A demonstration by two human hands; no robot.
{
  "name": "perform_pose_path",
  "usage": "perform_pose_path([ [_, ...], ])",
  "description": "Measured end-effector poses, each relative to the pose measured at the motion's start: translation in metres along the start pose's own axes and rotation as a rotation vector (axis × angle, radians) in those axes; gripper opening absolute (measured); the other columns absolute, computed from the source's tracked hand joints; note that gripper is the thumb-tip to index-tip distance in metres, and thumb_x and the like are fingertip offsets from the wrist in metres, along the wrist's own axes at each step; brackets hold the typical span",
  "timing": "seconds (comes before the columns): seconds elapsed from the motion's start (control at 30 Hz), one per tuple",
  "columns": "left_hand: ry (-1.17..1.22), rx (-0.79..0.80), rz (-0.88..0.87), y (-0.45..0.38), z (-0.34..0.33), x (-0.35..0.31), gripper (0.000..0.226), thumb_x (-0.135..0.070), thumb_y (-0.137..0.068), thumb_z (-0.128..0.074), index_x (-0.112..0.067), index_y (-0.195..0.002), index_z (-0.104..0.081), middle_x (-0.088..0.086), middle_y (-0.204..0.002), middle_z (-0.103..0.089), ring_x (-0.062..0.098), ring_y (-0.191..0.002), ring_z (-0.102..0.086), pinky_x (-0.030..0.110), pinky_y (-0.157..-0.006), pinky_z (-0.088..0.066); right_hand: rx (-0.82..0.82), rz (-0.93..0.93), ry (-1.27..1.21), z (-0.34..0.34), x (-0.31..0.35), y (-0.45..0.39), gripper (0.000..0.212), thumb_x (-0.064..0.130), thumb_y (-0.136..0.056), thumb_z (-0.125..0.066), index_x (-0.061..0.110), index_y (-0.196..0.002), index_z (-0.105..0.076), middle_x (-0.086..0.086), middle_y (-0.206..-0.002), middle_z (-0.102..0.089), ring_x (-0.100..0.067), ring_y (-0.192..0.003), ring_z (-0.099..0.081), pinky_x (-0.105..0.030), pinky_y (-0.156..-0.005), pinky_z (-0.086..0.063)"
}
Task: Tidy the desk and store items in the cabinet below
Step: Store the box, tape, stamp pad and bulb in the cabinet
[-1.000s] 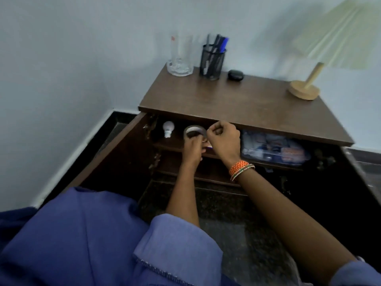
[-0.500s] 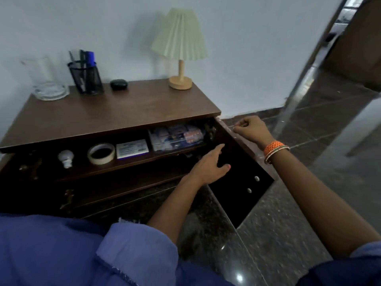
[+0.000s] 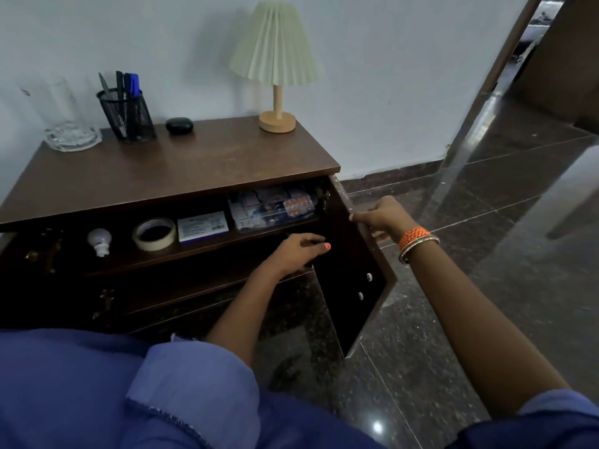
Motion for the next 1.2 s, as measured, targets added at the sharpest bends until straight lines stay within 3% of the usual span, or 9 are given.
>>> perform_pose_path([
  [0.1, 0.122, 0.059, 0.09, 0.011, 0.007, 0.004, 0.038, -0.044, -0.089, -0.057, -0.033, -0.125, -0.055, -0.003, -0.122, -0.058, 0.017, -0.11, -0.057, 0.034, -0.084, -0.05, -0.054, -0.029, -0.074, -0.02, 0.009, 0.006, 0.034, 0.029, -0.074, -0.08, -0.001, -0.081, -0.066, -0.016, -0.083, -0.07, -0.029, -0.072, -0.07, -0.04, -0.064, -0.06],
  [0.2, 0.175, 0.094, 0.095, 0.018, 0.013, 0.01, 0.031, -0.046, -0.086, -0.06, -0.032, -0.113, -0.063, -0.003, -0.116, -0.065, 0.018, -0.106, -0.062, 0.034, -0.084, -0.051, -0.083, -0.033, -0.249, -0.044, 0.016, 0.017, 0.033, 0.029, -0.071, -0.082, 0.003, -0.068, -0.061, -0.016, -0.083, -0.07, -0.03, -0.073, -0.071, -0.046, -0.066, -0.06],
  [0.4, 0.222, -0.173, 0.069, 0.037, 0.058, 0.021, 0.031, -0.044, -0.08, -0.068, -0.015, -0.088, -0.076, 0.005, -0.091, -0.074, 0.022, -0.091, -0.068, 0.034, -0.082, -0.052, -0.185, 0.009, -0.47, -0.093, 0.028, 0.027, 0.033, 0.036, -0.076, -0.076, 0.008, -0.063, -0.067, -0.015, -0.072, -0.072, -0.029, -0.071, -0.071, -0.046, -0.072, -0.06],
  [0.5, 0.307, -0.268, 0.103, 0.049, 0.078, 0.033, 0.026, -0.04, -0.081, -0.068, -0.015, -0.084, -0.075, 0.001, -0.08, -0.073, 0.014, -0.079, -0.066, 0.024, -0.07, -0.048, -0.18, 0.07, -0.523, -0.117, 0.034, 0.035, 0.028, 0.035, -0.084, -0.068, 0.009, -0.091, -0.072, -0.011, -0.093, -0.072, -0.025, -0.09, -0.068, -0.041, -0.084, -0.056],
  [0.6, 0.367, -0.342, 0.139, 0.058, 0.091, 0.044, 0.025, -0.044, -0.082, -0.065, -0.02, -0.083, -0.072, 0.002, -0.088, -0.071, 0.015, -0.091, -0.063, 0.029, -0.076, -0.045, -0.052, 0.156, -0.486, -0.15, 0.034, 0.061, 0.018, 0.026, -0.094, -0.056, 0.01, -0.097, -0.062, -0.006, -0.098, -0.066, -0.02, -0.091, -0.061, -0.03, -0.078, -0.05],
  [0.7, 0.422, -0.418, 0.109, 0.064, 0.098, 0.046, 0.022, -0.039, -0.085, -0.063, -0.019, -0.079, -0.07, 0.0, -0.082, -0.069, 0.013, -0.084, -0.062, 0.027, -0.075, -0.046, 0.161, 0.31, -0.421, -0.192, 0.029, 0.079, 0.014, 0.021, -0.098, -0.05, 0.019, -0.085, -0.056, -0.011, -0.092, -0.067, -0.026, -0.087, -0.063, -0.034, -0.076, -0.05],
  [0.83, 0.485, -0.582, 0.068, 0.069, 0.107, 0.047, 0.025, -0.034, -0.09, -0.06, -0.02, -0.069, -0.066, -0.003, -0.074, -0.066, 0.006, -0.072, -0.06, 0.027, -0.074, -0.047, 0.139, 0.369, -0.416, -0.21, 0.038, 0.073, 0.021, 0.013, -0.094, -0.056, 0.024, -0.076, -0.057, -0.011, -0.087, -0.07, -0.027, -0.086, -0.066, -0.039, -0.081, -0.051],
  [1.03, 0.592, -0.852, 0.089, 0.076, 0.133, 0.071, 0.008, -0.022, -0.091, -0.059, -0.017, -0.087, -0.063, 0.001, -0.087, -0.063, 0.017, -0.095, -0.059, 0.036, -0.081, -0.049, 0.135, 0.274, -0.434, -0.233, 0.075, 0.039, 0.006, 0.014, -0.088, -0.065, 0.01, -0.089, -0.07, -0.015, -0.089, -0.074, -0.02, -0.084, -0.068, -0.034, -0.084, -0.054],
  [1.2, 0.641, -0.904, 0.144, 0.086, 0.142, 0.091, 0.013, -0.02, -0.09, -0.062, -0.013, -0.099, -0.066, 0.006, -0.099, -0.064, 0.017, -0.096, -0.058, 0.034, -0.078, -0.049, 0.088, 0.264, -0.42, -0.242, 0.094, 0.019, 0.015, 0.017, -0.089, -0.065, 0.006, -0.096, -0.071, -0.013, -0.092, -0.074, -0.017, -0.085, -0.067, -0.009, -0.064, -0.044],
])
Point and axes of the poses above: each hand's wrist, its own y-axis away from the middle knuckle, its own z-axis out of the back of the hand, x = y × z, the point moved 4 cm from there along -y, towards the middle knuckle
